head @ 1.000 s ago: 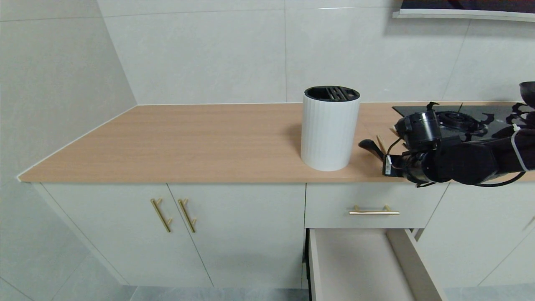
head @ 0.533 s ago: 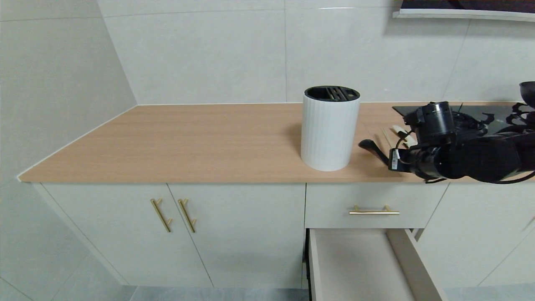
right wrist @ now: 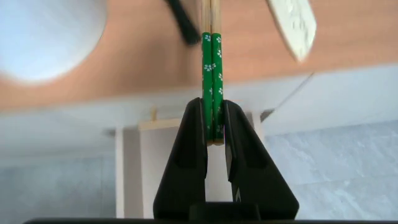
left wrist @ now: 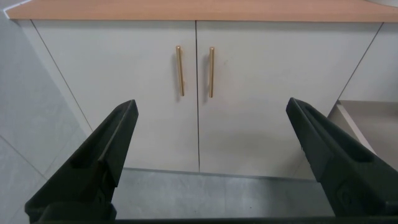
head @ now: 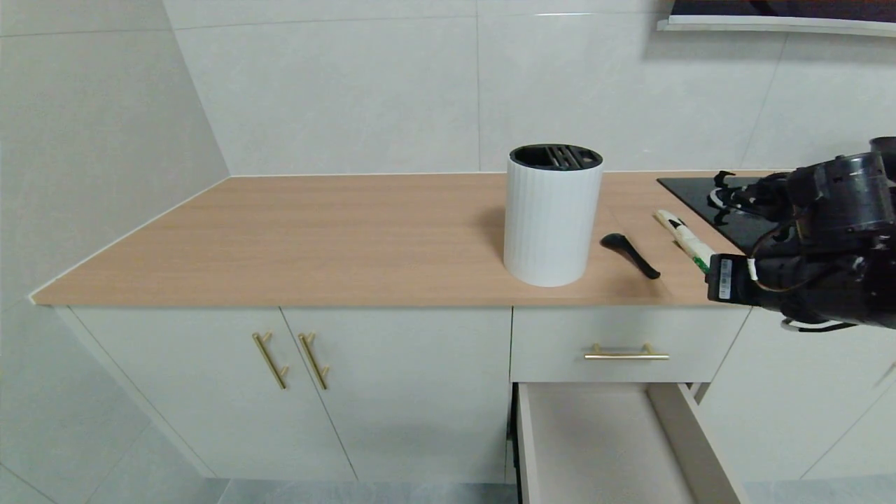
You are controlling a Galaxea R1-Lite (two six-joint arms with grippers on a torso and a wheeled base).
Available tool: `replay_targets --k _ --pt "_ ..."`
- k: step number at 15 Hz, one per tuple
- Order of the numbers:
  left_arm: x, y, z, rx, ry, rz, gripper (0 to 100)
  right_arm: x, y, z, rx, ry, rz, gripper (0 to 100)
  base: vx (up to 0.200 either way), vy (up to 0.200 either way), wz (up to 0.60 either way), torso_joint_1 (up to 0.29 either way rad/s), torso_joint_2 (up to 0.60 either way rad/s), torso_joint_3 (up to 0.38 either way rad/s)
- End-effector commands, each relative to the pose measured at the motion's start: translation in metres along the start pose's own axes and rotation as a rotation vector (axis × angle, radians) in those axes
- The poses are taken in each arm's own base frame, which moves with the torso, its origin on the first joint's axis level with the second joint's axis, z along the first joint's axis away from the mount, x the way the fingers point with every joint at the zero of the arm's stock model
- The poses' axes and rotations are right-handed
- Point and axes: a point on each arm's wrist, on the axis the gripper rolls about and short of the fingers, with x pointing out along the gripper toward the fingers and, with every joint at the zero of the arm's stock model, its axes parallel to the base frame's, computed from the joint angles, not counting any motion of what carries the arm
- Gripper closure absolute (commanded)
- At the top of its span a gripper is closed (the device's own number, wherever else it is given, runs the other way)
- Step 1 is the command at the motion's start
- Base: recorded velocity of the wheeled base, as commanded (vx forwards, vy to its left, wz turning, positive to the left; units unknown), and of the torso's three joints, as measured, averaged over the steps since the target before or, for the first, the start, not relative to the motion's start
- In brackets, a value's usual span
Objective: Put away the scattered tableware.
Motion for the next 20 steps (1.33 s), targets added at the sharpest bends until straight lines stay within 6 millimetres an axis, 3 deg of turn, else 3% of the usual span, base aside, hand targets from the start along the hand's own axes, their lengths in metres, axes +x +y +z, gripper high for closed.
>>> replay_targets --k 1,5,7,12,20 --pt "0.000 0.000 0.000 -0.001 0.001 0.002 0 -0.052 -0.013 -0.007 -0.010 0.018 0.112 100 0.000 0.000 0.00 0.000 0.00 0.000" --pt "0.000 0.000 0.000 0.001 0.001 0.002 0 -0.106 -0.029 -0.018 -0.106 0.102 0.311 100 0.000 0.000 0.00 0.000 0.00 0.000" --pt "0.000 0.000 0.000 -0.001 0.001 0.002 0 -0.118 -0.030 -0.023 -0.125 0.116 0.394 100 0.000 0.000 0.00 0.000 0.00 0.000" --pt "0.000 0.000 0.000 -0.001 0.001 0.002 0 -0.103 -0.017 -0.042 -0.210 0.223 0.429 100 0.000 0.000 0.00 0.000 0.00 0.000" --pt "0.000 0.000 0.000 -0.001 0.001 0.002 0 -0.089 -0.007 -0.052 -0.245 0.299 0.435 100 0.000 0.000 0.00 0.000 0.00 0.000"
